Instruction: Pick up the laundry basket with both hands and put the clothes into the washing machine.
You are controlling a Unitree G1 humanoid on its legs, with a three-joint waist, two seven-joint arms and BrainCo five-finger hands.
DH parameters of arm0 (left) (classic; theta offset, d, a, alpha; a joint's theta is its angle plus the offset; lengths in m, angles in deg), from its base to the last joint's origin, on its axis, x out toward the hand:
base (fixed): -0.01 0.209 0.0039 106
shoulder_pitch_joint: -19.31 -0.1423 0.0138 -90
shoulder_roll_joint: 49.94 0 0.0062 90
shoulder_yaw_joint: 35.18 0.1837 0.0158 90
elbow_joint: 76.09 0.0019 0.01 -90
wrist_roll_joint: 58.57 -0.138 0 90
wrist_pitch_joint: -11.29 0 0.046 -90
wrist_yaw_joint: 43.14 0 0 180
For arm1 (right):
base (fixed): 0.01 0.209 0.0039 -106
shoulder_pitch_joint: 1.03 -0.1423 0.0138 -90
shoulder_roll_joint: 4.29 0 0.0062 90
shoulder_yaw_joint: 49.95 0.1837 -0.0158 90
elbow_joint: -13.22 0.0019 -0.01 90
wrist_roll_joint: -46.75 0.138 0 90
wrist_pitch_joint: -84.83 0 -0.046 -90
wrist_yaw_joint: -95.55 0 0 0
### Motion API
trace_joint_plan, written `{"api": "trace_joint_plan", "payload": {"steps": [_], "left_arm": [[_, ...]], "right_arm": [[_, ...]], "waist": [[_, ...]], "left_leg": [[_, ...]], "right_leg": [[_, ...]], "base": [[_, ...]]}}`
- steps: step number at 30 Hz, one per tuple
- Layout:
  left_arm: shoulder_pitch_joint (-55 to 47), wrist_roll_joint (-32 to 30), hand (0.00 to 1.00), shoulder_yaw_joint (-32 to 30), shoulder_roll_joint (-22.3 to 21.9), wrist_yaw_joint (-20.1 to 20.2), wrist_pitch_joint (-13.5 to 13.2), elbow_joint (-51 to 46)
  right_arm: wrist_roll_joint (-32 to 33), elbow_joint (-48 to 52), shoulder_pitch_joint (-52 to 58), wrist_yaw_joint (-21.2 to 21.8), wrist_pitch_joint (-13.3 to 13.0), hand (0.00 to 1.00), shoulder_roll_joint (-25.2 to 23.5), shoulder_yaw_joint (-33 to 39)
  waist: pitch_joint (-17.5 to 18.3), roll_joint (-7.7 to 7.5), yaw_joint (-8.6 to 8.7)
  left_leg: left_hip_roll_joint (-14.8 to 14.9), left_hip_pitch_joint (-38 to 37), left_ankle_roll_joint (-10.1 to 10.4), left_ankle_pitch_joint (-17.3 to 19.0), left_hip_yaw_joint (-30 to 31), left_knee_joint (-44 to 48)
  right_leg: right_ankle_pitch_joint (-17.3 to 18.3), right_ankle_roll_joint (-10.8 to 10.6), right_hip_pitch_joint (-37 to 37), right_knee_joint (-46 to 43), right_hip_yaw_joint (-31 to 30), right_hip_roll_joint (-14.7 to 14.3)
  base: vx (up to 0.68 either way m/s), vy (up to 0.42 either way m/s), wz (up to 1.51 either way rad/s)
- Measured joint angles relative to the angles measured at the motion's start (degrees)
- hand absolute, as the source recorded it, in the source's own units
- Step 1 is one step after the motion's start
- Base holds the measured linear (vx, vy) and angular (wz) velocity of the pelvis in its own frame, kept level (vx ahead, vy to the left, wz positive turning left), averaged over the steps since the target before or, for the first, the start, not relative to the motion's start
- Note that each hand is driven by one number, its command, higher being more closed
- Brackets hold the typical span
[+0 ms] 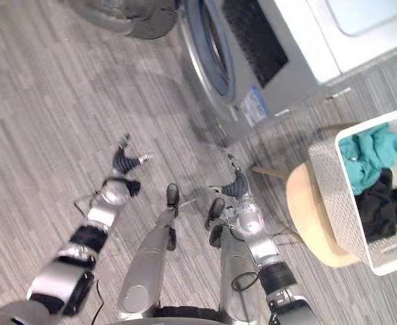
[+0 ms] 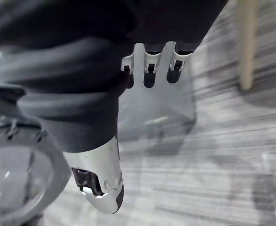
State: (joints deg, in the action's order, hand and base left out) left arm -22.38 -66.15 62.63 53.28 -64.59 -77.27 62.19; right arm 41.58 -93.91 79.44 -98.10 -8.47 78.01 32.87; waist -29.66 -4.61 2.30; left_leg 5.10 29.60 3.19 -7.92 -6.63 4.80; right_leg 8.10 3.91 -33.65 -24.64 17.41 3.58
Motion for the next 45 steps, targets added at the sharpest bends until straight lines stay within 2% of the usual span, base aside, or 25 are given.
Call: {"api": "trace_joint_plan", "payload": {"steps": [3, 5, 8, 11, 13, 16, 19, 24, 26, 29, 31, 35, 36, 37, 38, 40, 42, 44, 45], "left_arm": [[5.59, -0.3, 0.0, -0.85, 3.84, -0.23, 0.63, 0.53], [7.03, -1.33, 0.0, -3.01, 4.82, -0.98, 0.91, 0.09], [7.2, -4.33, 0.0, -8.0, 7.36, -2.25, 2.76, -1.76], [8.14, -4.48, 0.0, -8.75, 8.85, -2.52, 3.84, -1.9], [7.93, -4.62, 0.0, -10.11, 8.81, -3.1, 4.49, -2.38], [7.94, -4.72, 0.0, -14.93, 10.08, -2.39, 4.63, -2.76], [7.5, -4.78, 0.0, -17.16, 10.25, -1.55, 5.54, -2.76], [5.37, -6.63, 0.0, -20.84, 9.42, -0.81, 6.6, -3.08], [3.59, -6.61, 0.0, -22.01, 7.84, -0.81, 6.71, -3.67], [-3.04, -6.48, 0.0, -21.96, 2.95, -0.77, 6.67, -7.25], [-10.5, -5.05, 0.0, -21.38, -2.39, -0.42, 5.8, -11.06], [-25.29, -1.93, 0.0, -16.67, -10.57, 0.38, 4.07, -17.04], [-30.55, -1.22, 0.0, -14.74, -12.7, 1.5, 3.39, -17.47], [-33.98, -0.36, 0.0, -13.78, -14.23, 2.33, 3.08, -17.37], [-38.44, 0.66, 0.0, -12.32, -16.33, 3.18, 2.89, -16.58], [-43.49, 0.87, 0.0, -11.88, -18.8, 4.47, 2.61, -14.62], [-47.61, 0.85, 0.0, -11.89, -19.83, 5.9, 2.52, -12.05], [-51.41, 0.75, 0.0, -11.98, -20.47, 6.46, 2.5, -10.18], [-53.15, 0.64, 0.0, -12.13, -20.6, 6.48, 2.41, -9.14]], "right_arm": [[0.26, 2.46, 5.27, -0.1, -0.82, 0.0, -0.09, 1.39], [0.38, 7.13, 9.06, -0.09, -1.06, 0.0, -1.25, 1.7], [1.44, 18.76, 14.84, -0.09, -4.46, 0.0, -2.23, 2.18], [2.39, 23.65, 17.28, -0.19, -5.51, 0.0, -2.28, 3.81], [2.4, 25.0, 18.47, -0.2, -5.51, 0.0, -2.39, 4.42], [2.78, 28.5, 20.79, -0.15, -6.45, 0.0, -2.42, 4.94], [3.74, 30.11, 20.9, -0.08, -6.89, 0.0, -2.48, 5.47], [4.8, 32.49, 21.9, 0.13, -7.5, 0.0, -2.39, 5.52], [4.83, 32.51, 22.2, 0.16, -7.47, 0.0, -2.39, 5.49], [4.72, 32.58, 23.29, 0.17, -7.29, 0.0, -2.34, 5.45], [4.35, 33.06, 23.41, -0.12, -6.26, 0.0, -2.34, 5.49], [3.28, 32.67, 23.24, -0.15, -4.55, 0.0, -2.98, 6.51], [2.27, 30.42, 22.03, -0.18, -3.61, 0.0, -3.42, 7.74], [2.07, 28.03, 20.86, -0.17, -2.66, 0.0, -3.39, 8.71], [1.53, 24.41, 19.82, -0.17, -1.46, 0.0, -3.39, 10.47], [0.95, 20.95, 18.91, -0.12, 0.12, 0.0, -3.37, 12.54], [-0.89, 20.05, 17.92, 0.0, 1.43, 0.0, -3.3, 13.55], [-2.36, 19.52, 16.61, -0.14, 1.48, 0.0, -2.92, 14.3], [-2.89, 18.16, 14.89, -0.3, 1.41, 0.0, -2.3, 14.31]], "waist": [[0.0, -0.61, 0.4], [-0.04, -0.69, 0.43], [-0.07, -1.06, 0.16], [-0.1, -1.24, 0.04], [-0.1, -1.24, -0.28], [-0.1, -1.25, -0.53], [-0.11, -1.25, -1.04], [-0.11, -1.25, -1.12], [-0.13, -1.24, -1.18], [-0.13, -1.24, -1.46], [-0.12, -1.24, -1.58], [-0.02, -1.19, -3.16], [0.35, -1.32, -3.09], [1.1, -1.15, -2.95], [3.6, -0.52, -2.22], [5.65, 0.42, -2.04], [7.23, 1.3, -1.5], [9.11, 2.07, -0.7], [9.39, 2.25, -0.58]], "left_leg": [[0.97, 1.8, -0.1, 0.57, -1.28, 1.16], [1.88, 3.39, -0.03, 2.5, -1.82, 4.08], [4.49, 7.53, -0.47, 7.4, -3.92, 10.98], [5.75, 9.58, -0.6, 9.42, -4.76, 14.13], [6.07, 9.77, -0.46, 9.84, -5.07, 15.03], [7.13, 10.22, -0.46, 10.06, -7.26, 15.79], [7.94, 10.37, -0.48, 10.03, -8.66, 16.66], [7.85, 9.35, -0.48, 10.03, -9.07, 17.11], [7.54, 8.06, -0.48, 10.03, -9.07, 17.08], [6.47, 4.13, -0.48, 10.04, -9.08, 16.66], [5.93, 0.14, -1.28, 10.75, -9.85, 16.11], [5.67, -6.18, -1.4, 12.44, -13.35, 15.72], [4.97, -8.65, -1.06, 12.69, -14.45, 14.5], [4.63, -10.06, -1.09, 12.68, -15.24, 13.67], [4.7, -10.68, -1.4, 12.46, -16.3, 13.3], [4.87, -13.48, -1.62, 12.87, -17.76, 12.83], [5.63, -17.28, -1.41, 14.16, -21.14, 12.03], [6.48, -21.22, -1.37, 15.71, -26.3, 10.69], [6.99, -24.62, -1.05, 16.98, -30.25, 10.1]], "right_leg": [[-1.42, -0.31, -0.87, 1.72, -0.28, -0.89], [-1.73, -0.47, -0.95, 2.41, -0.29, -1.46], [-2.31, -1.39, -2.43, 2.84, -0.19, -2.49], [-2.35, -1.45, -3.34, 2.63, 0.26, -2.62], [-2.34, -1.45, -3.35, 2.1, 0.42, -2.6], [-2.24, -1.56, -3.81, 0.61, 1.33, -2.38], [-2.08, -1.68, -4.08, -0.84, 1.45, -2.32], [-1.64, -1.05, -3.37, -2.94, 3.02, -1.31], [-1.43, -0.71, -2.22, -3.47, 3.25, -0.88], [0.02, -0.63, 1.77, -3.48, 3.37, 0.05], [1.36, -0.88, 5.48, -3.07, 3.05, 0.5], [3.67, -0.69, 10.03, -2.07, 0.18, 0.6], [4.13, -1.44, 10.99, -2.02, -1.65, 0.58], [4.07, -1.5, 11.55, -1.67, -2.7, 0.55], [3.43, -1.86, 11.6, -0.71, -3.97, 0.03], [1.8, -2.26, 13.69, 1.86, -6.73, -1.4], [0.12, -2.73, 15.72, 4.4, -10.19, -2.8], [1.38, -2.18, 17.63, 6.1, -6.42, -0.95], [1.41, -1.59, 19.6, 5.49, 0.73, 2.21]], "base": [[0.05, -0.021, -0.22], [0.05, -0.012, -0.24], [0.04, -0.004, -0.42], [0.06, 0.013, -0.2], [0.08, 0.009, -0.01], [0.08, -0.01, 0.15], [0.07, -0.018, 0.12], [0.04, -0.021, 0.12], [0.03, -0.003, 0.11], [0.01, -0.012, 0.18], [-0.03, -0.017, 0.04], [-0.07, -0.008, -0.34], [-0.05, 0.013, -0.58], [-0.02, 0.014, -0.57], [0.01, 0.012, -0.49], [0.06, 0.049, -0.72], [0.08, 0.107, -1.13], [0.05, 0.112, -1.32], [0.04, 0.11, -1.51]]}}
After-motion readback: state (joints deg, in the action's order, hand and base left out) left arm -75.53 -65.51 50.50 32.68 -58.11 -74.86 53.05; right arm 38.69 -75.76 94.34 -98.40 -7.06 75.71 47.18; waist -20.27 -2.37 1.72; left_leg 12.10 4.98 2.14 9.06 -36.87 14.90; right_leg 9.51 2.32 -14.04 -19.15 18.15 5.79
